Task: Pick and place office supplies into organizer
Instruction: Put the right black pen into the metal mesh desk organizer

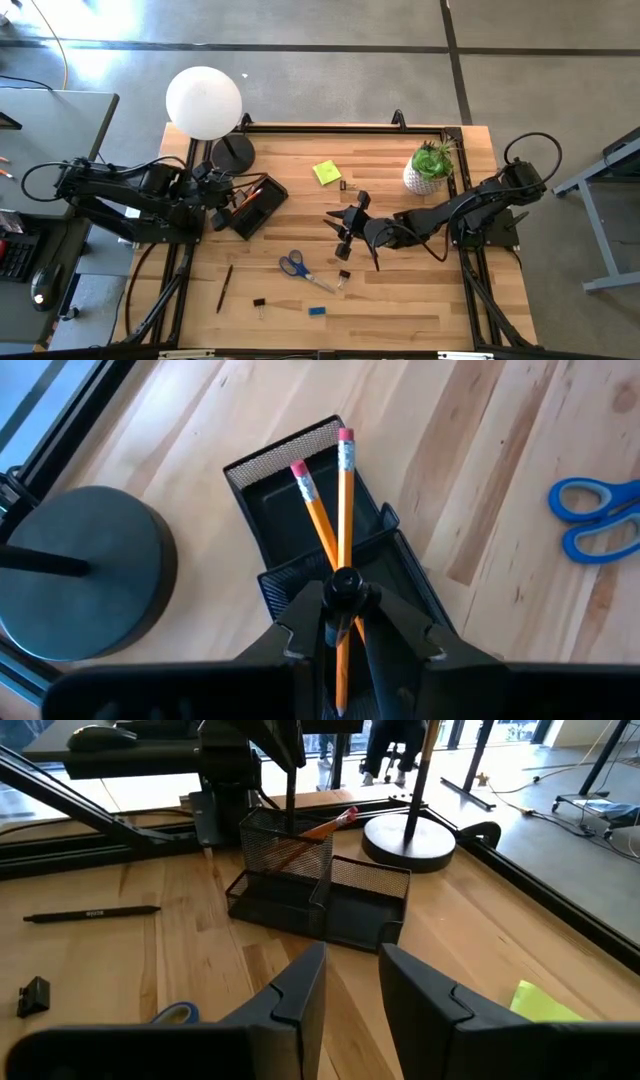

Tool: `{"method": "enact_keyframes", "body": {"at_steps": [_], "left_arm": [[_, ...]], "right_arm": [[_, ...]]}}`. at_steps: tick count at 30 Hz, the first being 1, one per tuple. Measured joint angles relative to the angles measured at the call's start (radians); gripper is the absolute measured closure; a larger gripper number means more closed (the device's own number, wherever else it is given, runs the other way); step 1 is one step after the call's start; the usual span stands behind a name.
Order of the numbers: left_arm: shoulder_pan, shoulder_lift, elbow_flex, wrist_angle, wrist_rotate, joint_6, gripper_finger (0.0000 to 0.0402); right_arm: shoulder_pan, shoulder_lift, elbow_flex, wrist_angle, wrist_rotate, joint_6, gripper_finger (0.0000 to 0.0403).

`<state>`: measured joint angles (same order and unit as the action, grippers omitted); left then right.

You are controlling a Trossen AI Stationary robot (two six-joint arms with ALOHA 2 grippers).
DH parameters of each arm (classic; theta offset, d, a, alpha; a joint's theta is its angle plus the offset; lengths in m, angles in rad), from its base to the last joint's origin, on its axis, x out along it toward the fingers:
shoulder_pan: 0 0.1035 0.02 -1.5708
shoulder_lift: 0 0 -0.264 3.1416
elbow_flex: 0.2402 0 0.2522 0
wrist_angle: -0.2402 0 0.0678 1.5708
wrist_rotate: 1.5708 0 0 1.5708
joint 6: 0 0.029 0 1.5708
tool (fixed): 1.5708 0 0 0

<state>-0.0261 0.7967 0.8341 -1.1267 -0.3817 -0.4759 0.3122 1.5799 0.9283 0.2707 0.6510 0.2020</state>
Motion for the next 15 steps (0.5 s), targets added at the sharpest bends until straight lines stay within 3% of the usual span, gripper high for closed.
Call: {"method": "enact_keyframes", "body": {"at_steps": [5,15], "left_arm": [[0.0,0.0,0.0,0.0,-0.004,-0.001,0.0342],[0.0,0.0,0.0,0.002,-0.027,-0.004,0.0223]], "right_arm": [[0.0,0.0,0.0,0.0,0.0,0.0,0.0315],[0.0,0.0,0.0,0.0,0.0,0.0,0.0316]]}}
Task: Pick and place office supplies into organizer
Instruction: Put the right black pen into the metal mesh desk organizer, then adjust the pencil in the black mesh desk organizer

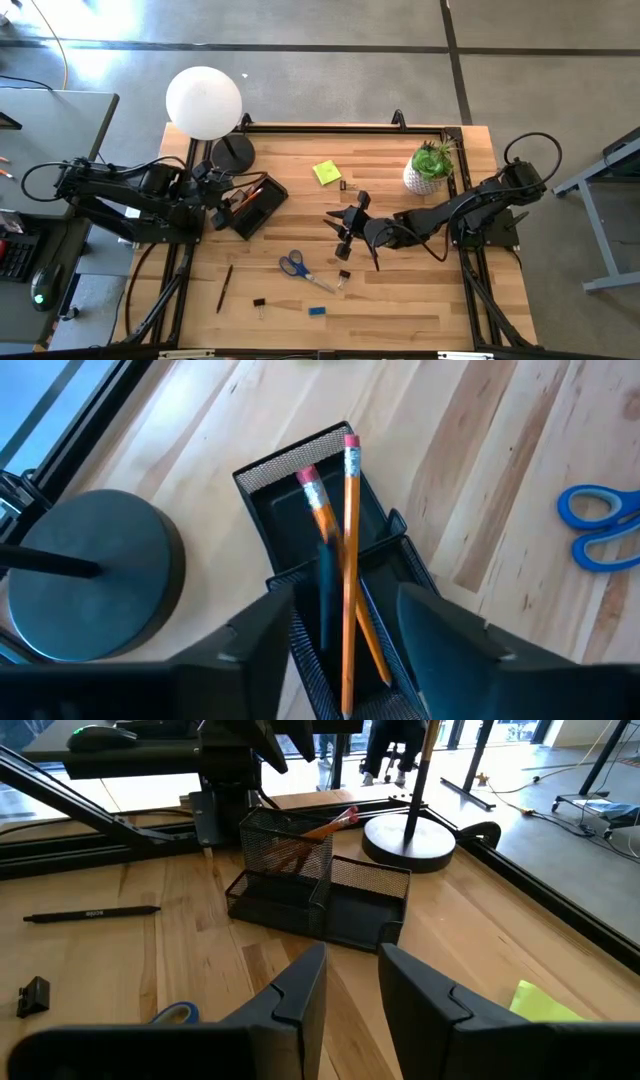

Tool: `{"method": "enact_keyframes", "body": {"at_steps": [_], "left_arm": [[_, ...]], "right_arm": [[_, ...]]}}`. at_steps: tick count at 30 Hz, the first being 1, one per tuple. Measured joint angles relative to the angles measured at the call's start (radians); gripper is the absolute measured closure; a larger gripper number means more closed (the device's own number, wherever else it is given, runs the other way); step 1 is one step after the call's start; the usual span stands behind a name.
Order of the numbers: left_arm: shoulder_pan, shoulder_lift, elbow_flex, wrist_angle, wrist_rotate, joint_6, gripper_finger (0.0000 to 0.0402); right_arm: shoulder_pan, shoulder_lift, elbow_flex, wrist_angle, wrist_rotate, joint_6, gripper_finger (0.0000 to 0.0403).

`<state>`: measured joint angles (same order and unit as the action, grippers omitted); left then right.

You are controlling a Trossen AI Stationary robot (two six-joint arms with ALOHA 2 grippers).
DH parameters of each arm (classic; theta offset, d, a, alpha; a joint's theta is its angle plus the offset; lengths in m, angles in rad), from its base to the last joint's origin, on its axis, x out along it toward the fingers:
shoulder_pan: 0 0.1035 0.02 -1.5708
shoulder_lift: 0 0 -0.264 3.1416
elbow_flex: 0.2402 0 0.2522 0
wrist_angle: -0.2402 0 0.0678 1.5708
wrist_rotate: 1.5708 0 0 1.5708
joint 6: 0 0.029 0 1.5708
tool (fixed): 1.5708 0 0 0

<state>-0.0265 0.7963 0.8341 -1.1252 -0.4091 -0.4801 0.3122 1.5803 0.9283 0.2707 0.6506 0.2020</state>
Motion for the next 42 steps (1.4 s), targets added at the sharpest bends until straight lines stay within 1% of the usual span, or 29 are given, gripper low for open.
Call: {"method": "enact_keyframes", "body": {"at_steps": [5,18,21,23,26,30,33,37,42], "left_arm": [[0.0,0.0,0.0,0.0,0.0,0.0,0.02],[0.0,0.0,0.004,0.001,-0.008,0.0,0.0197],[0.0,0.0,0.009,0.048,-0.06,-0.006,0.0197],[0.0,0.016,0.006,0.105,-0.07,0.0,0.0197],[0.0,0.061,0.005,0.138,-0.076,0.041,0.0197],[0.0,0.14,0.005,0.141,-0.134,0.111,0.0197],[0.0,0.199,0.004,0.146,-0.153,0.177,0.0197],[0.0,0.243,0.004,0.197,-0.149,0.219,0.0197],[0.0,0.249,0.004,0.306,-0.1,0.293,0.0197]], "right_arm": [[0.0,0.0,0.0,0.0,0.0,0.004,0.0316],[0.0,0.0,0.0,0.0,0.0,0.009,0.0315],[0.0,0.0,0.0,0.0,0.0,0.009,0.0316],[0.0,0.0,0.0,0.0,0.0,0.01,0.0315],[0.0,0.0,0.0,0.0,0.0,0.011,0.0316],[0.0,0.0,0.0,-0.009,0.0,0.011,0.0316],[0.0,0.0,0.0,-0.021,0.0,0.011,0.0315],[0.0,0.001,0.0,-0.039,0.0,0.026,0.0315],[0.0,0.001,0.0,-0.094,-0.009,0.052,0.0315]]}}
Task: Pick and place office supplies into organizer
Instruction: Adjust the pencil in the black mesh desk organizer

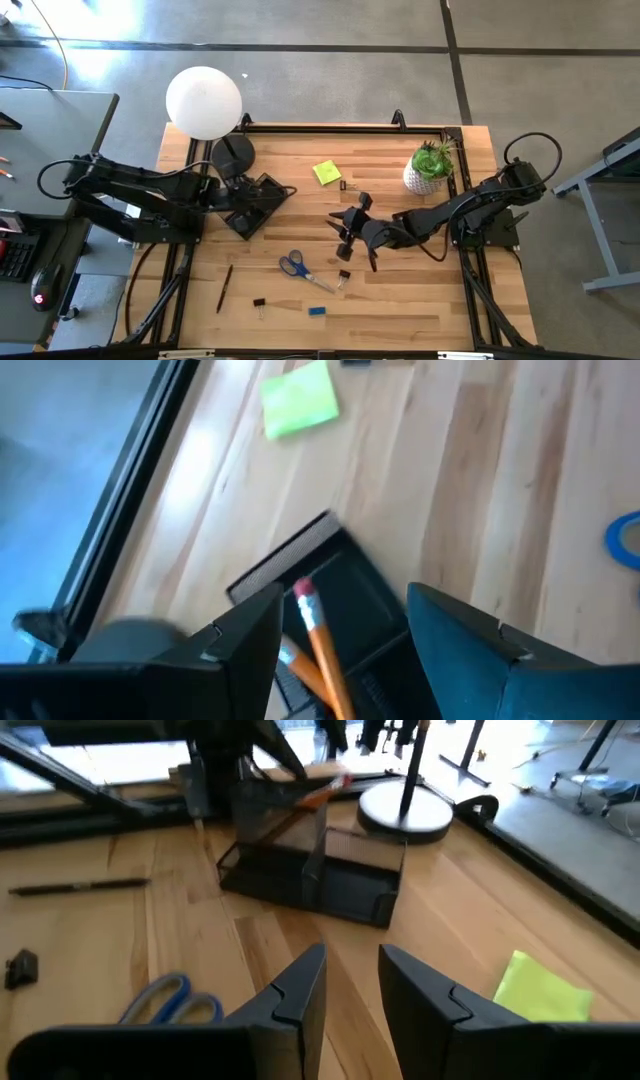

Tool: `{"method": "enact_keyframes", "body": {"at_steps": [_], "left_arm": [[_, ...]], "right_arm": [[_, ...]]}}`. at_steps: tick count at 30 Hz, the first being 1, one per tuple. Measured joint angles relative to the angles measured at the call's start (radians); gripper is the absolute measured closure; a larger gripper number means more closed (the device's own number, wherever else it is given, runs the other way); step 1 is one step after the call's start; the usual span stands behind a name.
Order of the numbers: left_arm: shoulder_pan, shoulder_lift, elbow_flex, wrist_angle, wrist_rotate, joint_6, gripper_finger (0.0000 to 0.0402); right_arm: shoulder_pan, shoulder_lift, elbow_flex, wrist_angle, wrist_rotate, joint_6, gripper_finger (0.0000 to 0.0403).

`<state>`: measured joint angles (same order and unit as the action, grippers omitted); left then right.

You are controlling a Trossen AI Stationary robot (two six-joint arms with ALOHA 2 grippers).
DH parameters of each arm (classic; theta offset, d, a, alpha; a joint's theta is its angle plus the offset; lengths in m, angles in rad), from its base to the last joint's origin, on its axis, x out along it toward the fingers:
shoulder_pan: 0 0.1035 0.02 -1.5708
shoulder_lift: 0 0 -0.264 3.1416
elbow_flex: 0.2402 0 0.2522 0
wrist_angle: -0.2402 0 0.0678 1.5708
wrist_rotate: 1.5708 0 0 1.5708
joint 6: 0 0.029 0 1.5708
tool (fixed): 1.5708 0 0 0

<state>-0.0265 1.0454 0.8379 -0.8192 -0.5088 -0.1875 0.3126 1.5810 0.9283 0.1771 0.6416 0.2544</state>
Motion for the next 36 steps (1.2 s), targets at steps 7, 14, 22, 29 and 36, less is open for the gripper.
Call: {"method": "enact_keyframes", "body": {"at_steps": [7,14,22,29,36], "left_arm": [[0.0,0.0,0.0,0.014,-0.058,-0.032,0.0197],[0.0,0.078,0.0,0.038,-0.076,-0.037,0.0197],[0.001,0.155,-0.001,0.031,-0.218,-0.061,0.0197],[0.001,0.155,0.0,-0.003,-0.243,-0.119,0.0197],[0.001,0.155,0.0,0.0,-0.215,-0.135,0.0235]], "right_arm": [[0.002,0.0,0.0,-0.092,-0.043,0.034,0.0315],[0.002,0.0,0.0,-0.093,-0.044,0.004,0.0316],[0.002,0.0,0.0,-0.118,-0.049,0.007,0.0315],[0.002,0.0,0.0,-0.126,-0.049,0.011,0.0316],[0.002,0.0,0.0,-0.131,-0.049,0.034,0.0315]]}}
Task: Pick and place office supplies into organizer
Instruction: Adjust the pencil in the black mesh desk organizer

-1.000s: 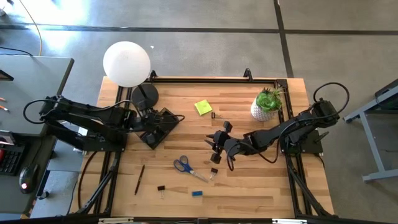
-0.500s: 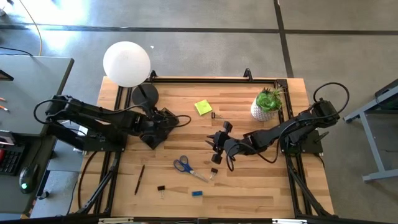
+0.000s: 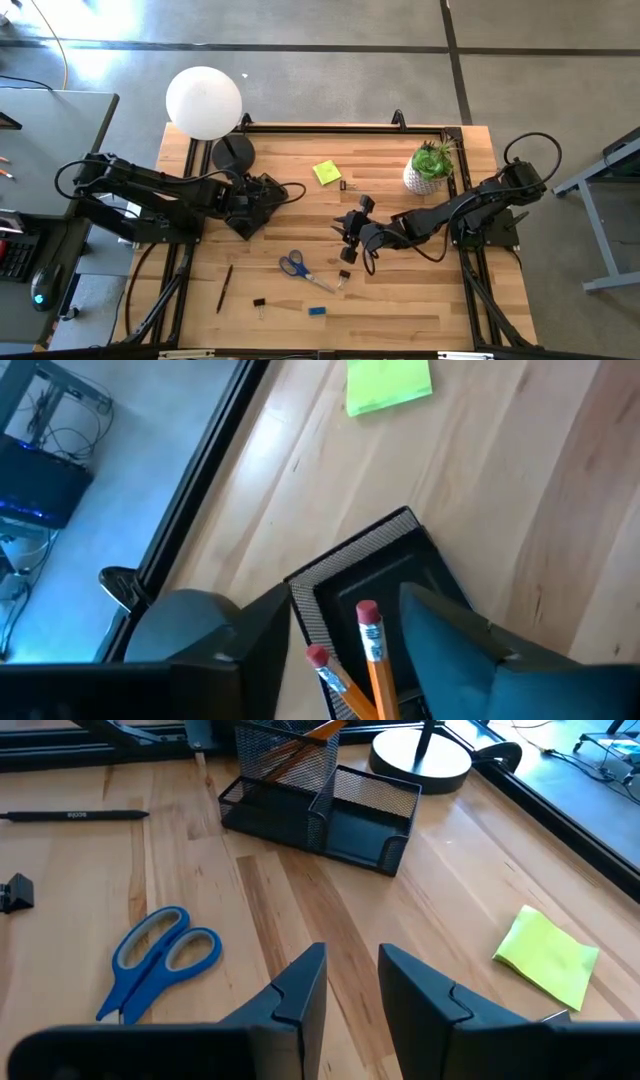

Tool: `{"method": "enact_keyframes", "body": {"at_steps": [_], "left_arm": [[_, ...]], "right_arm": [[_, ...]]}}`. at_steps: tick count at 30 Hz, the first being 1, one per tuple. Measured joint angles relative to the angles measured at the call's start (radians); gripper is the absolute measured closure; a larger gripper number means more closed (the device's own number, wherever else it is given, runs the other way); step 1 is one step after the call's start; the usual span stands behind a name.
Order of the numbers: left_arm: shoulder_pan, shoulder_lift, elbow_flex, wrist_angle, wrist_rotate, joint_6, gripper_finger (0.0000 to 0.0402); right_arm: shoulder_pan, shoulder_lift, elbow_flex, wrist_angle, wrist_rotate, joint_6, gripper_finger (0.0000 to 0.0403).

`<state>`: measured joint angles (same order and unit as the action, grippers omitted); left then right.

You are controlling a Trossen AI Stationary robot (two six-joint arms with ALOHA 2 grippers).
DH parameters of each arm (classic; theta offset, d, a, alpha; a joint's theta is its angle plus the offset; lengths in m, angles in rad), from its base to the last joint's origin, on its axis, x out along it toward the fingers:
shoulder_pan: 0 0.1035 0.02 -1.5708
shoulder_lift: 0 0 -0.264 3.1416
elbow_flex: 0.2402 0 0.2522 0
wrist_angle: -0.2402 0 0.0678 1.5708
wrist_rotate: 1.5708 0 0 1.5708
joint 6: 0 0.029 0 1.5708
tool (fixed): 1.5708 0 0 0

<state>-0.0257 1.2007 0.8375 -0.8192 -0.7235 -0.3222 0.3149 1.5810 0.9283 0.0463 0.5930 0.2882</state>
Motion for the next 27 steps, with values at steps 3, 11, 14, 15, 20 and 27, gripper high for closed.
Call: {"method": "enact_keyframes", "body": {"at_steps": [3,11,14,15,20,27], "left_arm": [[0.0,0.0,0.0,-0.002,0.009,0.0,0.0283],[0.0,0.0,0.0,-0.019,0.008,0.0,0.0394],[0.0,0.0,0.0,-0.02,0.009,0.0,0.0382],[0.0,0.0,0.0,-0.021,0.009,0.0,0.0378],[-0.001,-0.001,0.03,-0.056,0.011,0.0,0.0388],[-0.001,-0.01,0.129,-0.14,0.024,-0.008,0.0386]], "right_arm": [[0.0,0.0,0.0,0.0,0.0,0.0,0.0316],[0.0,0.0,0.0,-0.003,0.0,0.0,0.0316],[0.0,0.0,0.0,-0.005,0.0,0.0,0.0316],[0.0,0.0,0.0,-0.005,0.0,0.0,0.0315],[0.0,0.0,0.0,-0.005,0.0,0.0,0.0315],[0.0,0.0,0.0,-0.007,0.0,0.0,0.0316]]}}
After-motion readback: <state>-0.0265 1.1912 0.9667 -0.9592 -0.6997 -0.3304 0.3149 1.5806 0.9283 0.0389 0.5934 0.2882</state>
